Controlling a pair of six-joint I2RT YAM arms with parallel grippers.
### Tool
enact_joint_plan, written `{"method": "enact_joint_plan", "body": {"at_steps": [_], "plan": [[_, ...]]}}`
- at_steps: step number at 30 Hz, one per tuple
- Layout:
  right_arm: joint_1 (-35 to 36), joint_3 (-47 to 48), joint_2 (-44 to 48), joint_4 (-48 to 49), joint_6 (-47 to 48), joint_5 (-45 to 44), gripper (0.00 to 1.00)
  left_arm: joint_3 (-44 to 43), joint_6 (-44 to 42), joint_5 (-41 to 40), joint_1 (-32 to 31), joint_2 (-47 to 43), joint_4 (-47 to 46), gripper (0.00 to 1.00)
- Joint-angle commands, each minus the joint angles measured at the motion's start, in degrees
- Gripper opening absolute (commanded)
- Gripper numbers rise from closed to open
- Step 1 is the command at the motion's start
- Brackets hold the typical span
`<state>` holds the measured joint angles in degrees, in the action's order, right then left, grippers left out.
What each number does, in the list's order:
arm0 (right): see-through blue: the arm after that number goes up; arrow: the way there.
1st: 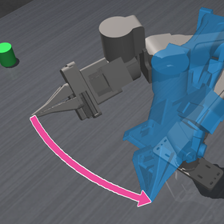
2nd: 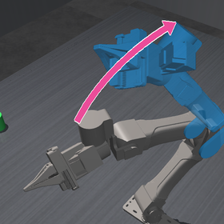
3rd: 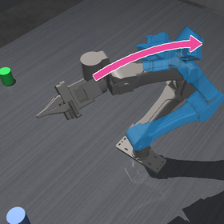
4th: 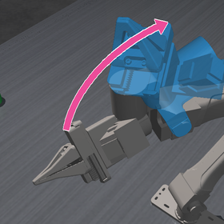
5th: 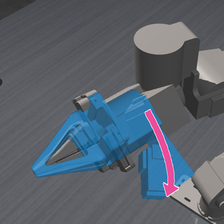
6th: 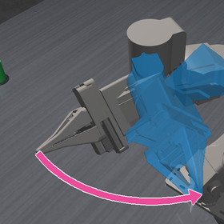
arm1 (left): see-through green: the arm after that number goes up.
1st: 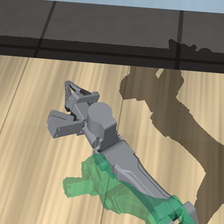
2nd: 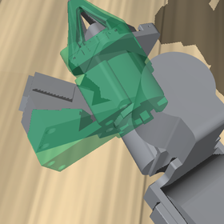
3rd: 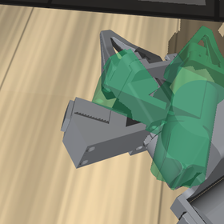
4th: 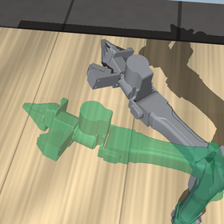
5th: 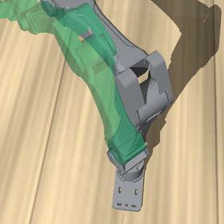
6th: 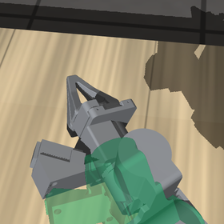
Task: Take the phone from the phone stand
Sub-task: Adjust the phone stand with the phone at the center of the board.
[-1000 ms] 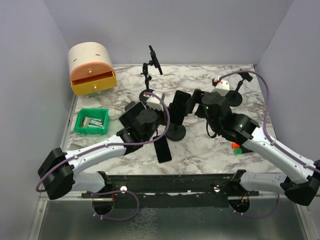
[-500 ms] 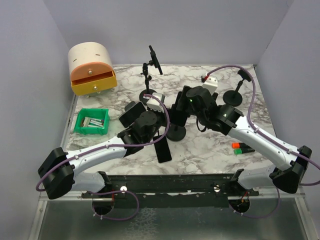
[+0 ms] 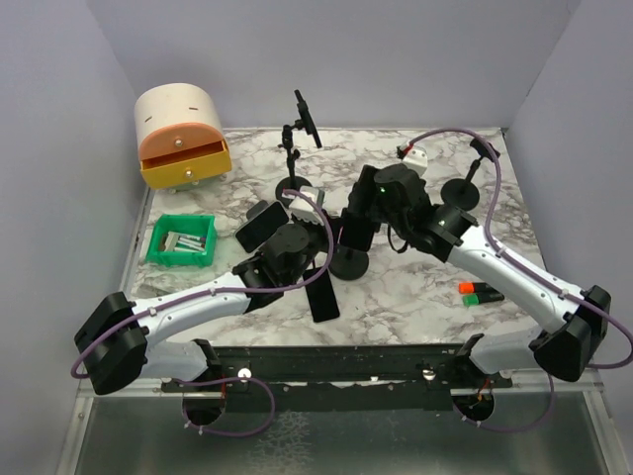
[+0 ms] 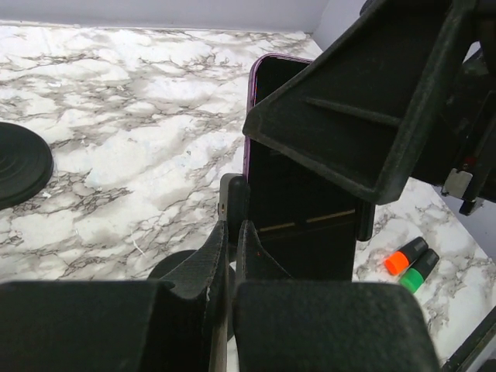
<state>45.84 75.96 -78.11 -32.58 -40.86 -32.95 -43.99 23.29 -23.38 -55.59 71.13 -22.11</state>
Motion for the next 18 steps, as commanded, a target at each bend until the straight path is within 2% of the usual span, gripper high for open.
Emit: {"method": "enact_joint_plan", "body": {"at_steps": [1,5,11,18], "plan": [[-2.9,-9.3,6.3,15.0,7.3,13.8,0.92,1.6,0.9,3.2,-0.2,-1.4,-1.5,0.0],[-5.4,-14.8,9.9,22.3,9.2,20.9,0.83,2.1,1.4,5.1,-0.2,-1.2,-2.2,0.0],[-9.1,-19.0,11.3,27.0,9.5,28.5,0.51,2.2,1.7,6.6,-0.2,-0.6,-3.1,0.0],[-13.0,-24.6,12.7,35.7,10.1,38.7,0.24,2.3,1.9,7.8,-0.2,-0.5,-3.4,0.0]]}}
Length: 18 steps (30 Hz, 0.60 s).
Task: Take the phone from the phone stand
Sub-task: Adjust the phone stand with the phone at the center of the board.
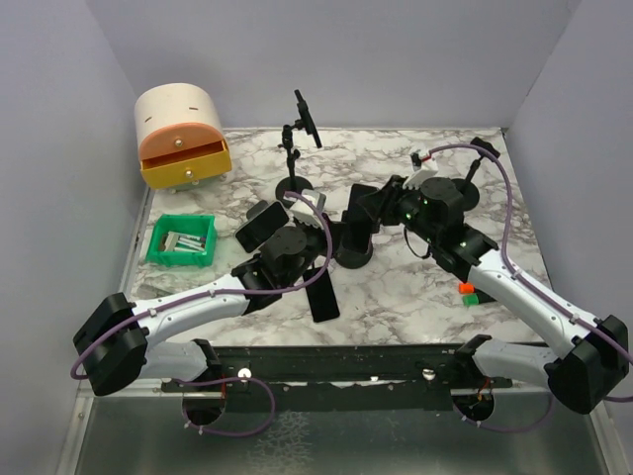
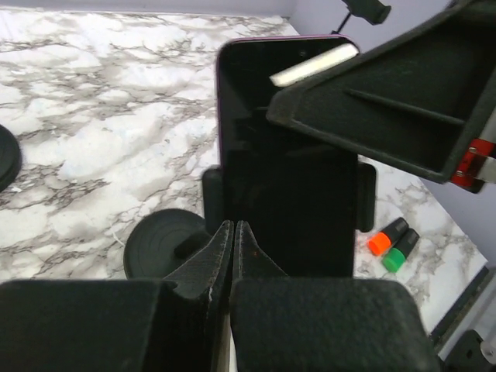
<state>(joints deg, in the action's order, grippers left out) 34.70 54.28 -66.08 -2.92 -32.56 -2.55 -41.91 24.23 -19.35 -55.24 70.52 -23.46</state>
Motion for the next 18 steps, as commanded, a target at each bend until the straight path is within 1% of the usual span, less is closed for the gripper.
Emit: {"method": "enact_joint_plan", "body": {"at_steps": [1,3,4,11,12,14,18], "plan": [[-2.2,-3.6,1.0,7.0,2.2,9.5,0.2,0.3,1.0,4.0,-0.6,0.1,-1.9,0.0],[-3.2,-4.9,1.6,8.6,3.3,11.7,0.06,0.5,0.9,4.1,-0.6,-0.2,-1.9,0.0],[-3.5,-5.2,2.0,8.8,4.0,12.4,0.01,0.6,0.8,4.1,-0.6,-0.5,-2.0,0.0],[-4.8,-9.1,6.6,11.4,7.3,17.5,0.0,0.9,0.7,4.3,-0.6,-1.4,-1.9,0.0],[-4.9,-9.6,7.6,11.7,7.6,18.1,0.0,1.1,0.8,4.5,-0.6,-1.9,-1.9,0.02],[-5.1,-10.2,9.4,11.7,8.3,19.0,0.0,1.6,1.6,5.4,-0.4,-3.3,-1.9,0.1],[-5.2,-10.6,12.2,10.5,9.2,20.6,0.0,2.2,1.2,10.0,-0.2,-5.5,-1.9,0.38]]}}
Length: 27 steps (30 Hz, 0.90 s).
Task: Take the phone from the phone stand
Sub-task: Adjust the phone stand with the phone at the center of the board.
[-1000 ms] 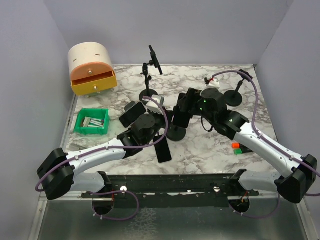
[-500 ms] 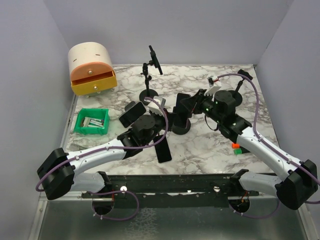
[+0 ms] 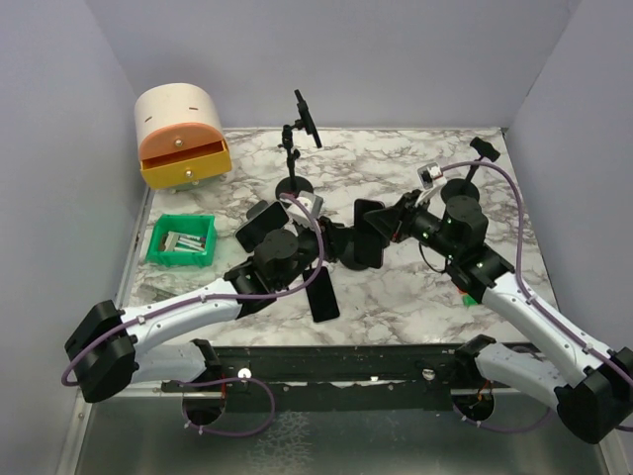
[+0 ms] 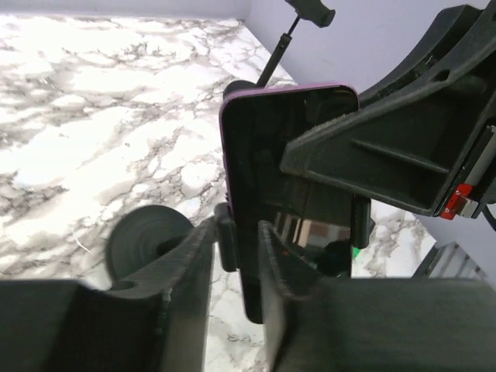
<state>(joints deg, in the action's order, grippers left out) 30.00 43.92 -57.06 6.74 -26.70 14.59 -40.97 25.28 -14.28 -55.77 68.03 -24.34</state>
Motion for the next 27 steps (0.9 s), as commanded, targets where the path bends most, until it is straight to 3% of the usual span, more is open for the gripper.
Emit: {"method": "enact_joint_plan", "body": {"at_steps": [1,7,11,15,21,27], "plan": [[-0.6,-0.3,3.7,0.2,3.6,3.9,0.0,1.3,0.1,6.4,0.5,-3.5,-1.1,0.44],[-0.7,-2.1,9.0,-0.3,4.9,9.0,0.0,2.7,-1.3,19.1,1.4,-4.8,-1.5,0.69],[-0.8,-2.1,11.7,0.2,5.2,13.7,0.0,2.5,-2.7,30.3,1.9,-5.1,-2.9,0.74],[-0.8,-2.8,13.4,4.4,2.6,18.7,0.0,2.9,-4.0,36.2,2.0,-6.1,-4.3,0.76],[-1.1,-6.3,13.3,14.8,-3.5,25.2,0.0,3.2,-3.0,41.6,2.4,-6.0,-9.3,0.7],[-1.9,-12.5,12.8,29.9,-11.6,28.8,0.0,3.1,-0.8,44.0,2.6,-3.7,-13.6,0.46]]}}
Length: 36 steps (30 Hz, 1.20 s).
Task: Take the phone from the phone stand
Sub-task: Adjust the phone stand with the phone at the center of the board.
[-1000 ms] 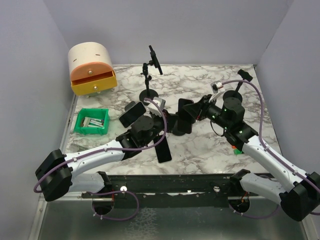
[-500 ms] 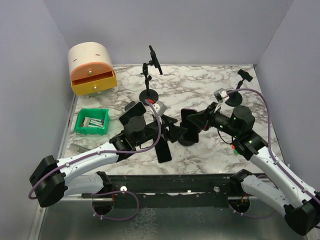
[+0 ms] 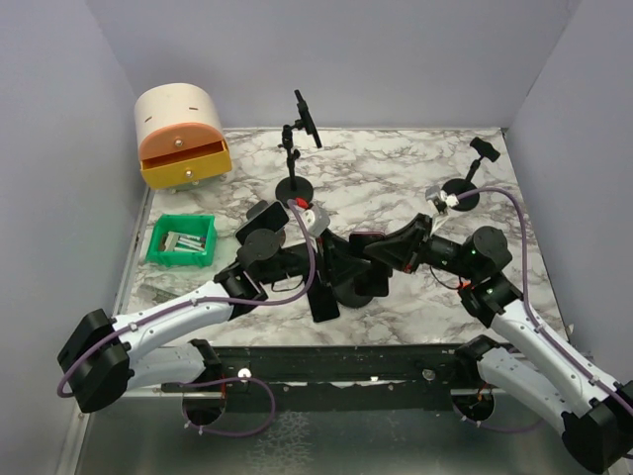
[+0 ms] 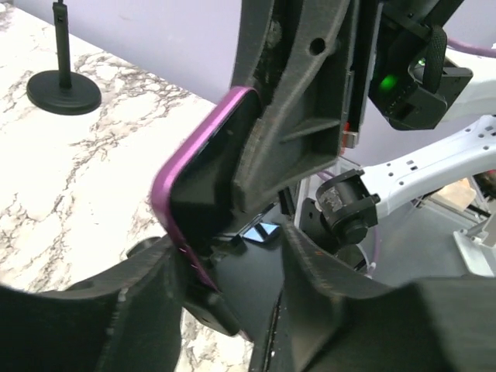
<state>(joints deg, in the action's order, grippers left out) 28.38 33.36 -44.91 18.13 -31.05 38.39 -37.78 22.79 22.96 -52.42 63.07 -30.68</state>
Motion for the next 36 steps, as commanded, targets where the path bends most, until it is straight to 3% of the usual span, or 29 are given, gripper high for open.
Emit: {"method": "enact_joint_plan", "body": {"at_steps": [1,8,14,26,28,32,36], "plan": [[-0.5,-2.6,0.5,20.2,-8.1,5.3,0.0,0.1,2.2,6.9,-0.8,1.6,-8.0,0.41],[-2.5,-6.1,-0.9,31.3,-14.8,5.6,0.0,2.0,7.8,7.6,-0.7,4.5,-15.6,0.15],[-5.0,-8.8,-1.4,39.1,-20.9,6.8,0.0,3.2,14.3,8.3,-0.7,9.8,-26.5,0.09],[-5.8,-5.6,8.8,6.1,-2.6,1.3,0.0,5.5,14.2,7.2,-0.7,11.7,-28.8,0.03],[-5.8,-6.0,9.5,4.3,-1.3,0.0,0.0,6.3,13.6,6.3,-0.7,11.7,-28.4,0.09],[-5.8,-7.4,10.1,4.8,-1.0,-0.9,0.0,7.7,12.8,5.2,-0.7,11.5,-27.4,0.44],[-5.8,-8.8,10.0,5.8,-1.0,-1.5,0.0,8.2,12.9,5.2,-0.8,11.8,-27.3,0.48]]}}
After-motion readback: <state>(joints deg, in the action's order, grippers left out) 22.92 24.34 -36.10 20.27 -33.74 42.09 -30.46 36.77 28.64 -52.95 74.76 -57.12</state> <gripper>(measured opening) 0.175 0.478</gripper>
